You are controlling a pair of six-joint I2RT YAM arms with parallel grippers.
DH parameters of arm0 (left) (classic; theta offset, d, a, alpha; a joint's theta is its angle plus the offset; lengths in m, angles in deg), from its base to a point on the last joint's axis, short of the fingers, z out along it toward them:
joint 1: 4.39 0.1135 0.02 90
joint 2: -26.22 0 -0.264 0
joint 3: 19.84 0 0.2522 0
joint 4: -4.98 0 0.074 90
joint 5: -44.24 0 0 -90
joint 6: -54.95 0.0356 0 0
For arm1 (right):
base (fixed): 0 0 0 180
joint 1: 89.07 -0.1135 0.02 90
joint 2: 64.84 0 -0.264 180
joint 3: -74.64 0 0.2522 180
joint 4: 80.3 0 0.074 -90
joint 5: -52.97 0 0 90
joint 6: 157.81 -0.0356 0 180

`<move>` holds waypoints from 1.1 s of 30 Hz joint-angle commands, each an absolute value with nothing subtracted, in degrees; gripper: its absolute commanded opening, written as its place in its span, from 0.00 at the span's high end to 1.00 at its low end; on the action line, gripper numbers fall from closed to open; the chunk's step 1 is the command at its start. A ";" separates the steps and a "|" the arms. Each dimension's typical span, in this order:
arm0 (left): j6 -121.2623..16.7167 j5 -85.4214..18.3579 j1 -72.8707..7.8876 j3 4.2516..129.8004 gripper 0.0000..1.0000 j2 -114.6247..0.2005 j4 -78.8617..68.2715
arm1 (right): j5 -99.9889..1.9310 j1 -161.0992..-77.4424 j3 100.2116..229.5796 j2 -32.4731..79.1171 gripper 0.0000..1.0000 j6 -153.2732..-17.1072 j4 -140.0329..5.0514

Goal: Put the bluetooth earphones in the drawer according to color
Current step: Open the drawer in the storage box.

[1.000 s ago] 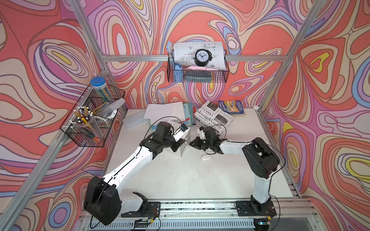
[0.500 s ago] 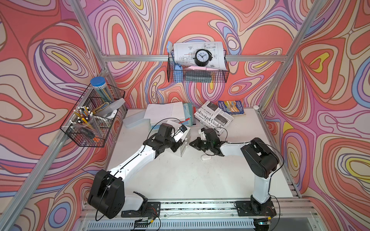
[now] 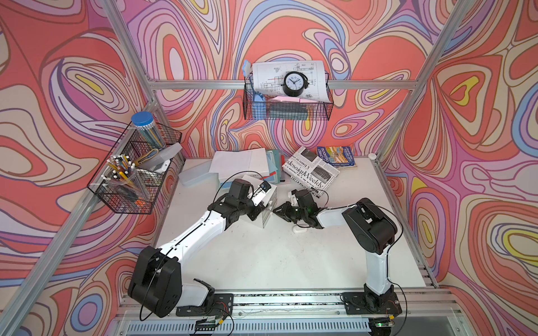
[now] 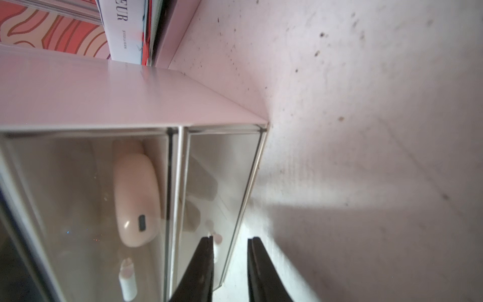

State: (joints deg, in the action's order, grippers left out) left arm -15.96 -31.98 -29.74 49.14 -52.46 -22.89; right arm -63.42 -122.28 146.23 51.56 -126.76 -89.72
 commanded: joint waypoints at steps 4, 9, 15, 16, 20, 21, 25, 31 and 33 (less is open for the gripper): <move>-15.48 -31.52 -29.23 49.47 1.00 -53.85 -24.98 | -64.33 -122.76 145.21 53.48 0.75 -128.81 -93.63; -15.48 -31.24 -29.23 49.64 1.00 -54.20 -25.32 | -65.55 -122.78 145.04 55.16 0.76 -130.50 -96.62; -14.92 -31.17 -29.18 49.56 1.00 -53.85 -25.77 | -66.20 -122.74 143.79 57.08 0.76 -133.45 -102.23; -14.92 -31.33 -29.22 49.56 1.00 -53.76 -25.83 | -66.28 -122.74 143.78 57.15 0.77 -133.61 -102.63; -14.77 -31.09 -29.18 49.56 1.00 -53.57 -26.08 | -66.52 -122.76 143.77 57.41 0.78 -133.99 -103.35; -14.79 -31.02 -29.26 49.56 1.00 -53.50 -26.07 | -66.64 -122.80 143.65 57.49 0.79 -134.29 -103.70; -14.78 -31.05 -29.19 49.56 1.00 -53.50 -26.13 | -66.68 -122.73 142.14 57.31 0.80 -136.12 -106.46; -14.84 -30.47 -29.22 49.81 1.00 -53.93 -26.09 | -66.39 -123.33 141.24 57.39 0.80 -137.44 -109.00; -14.85 -30.18 -29.22 49.83 1.00 -53.94 -26.17 | -66.22 -123.37 140.79 57.17 0.80 -137.68 -109.56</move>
State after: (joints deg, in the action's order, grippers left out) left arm -15.33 -31.30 -29.52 49.32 -52.65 -22.97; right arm -66.46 -122.91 141.66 56.04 -136.88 -107.51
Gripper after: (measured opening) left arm 0.049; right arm 0.202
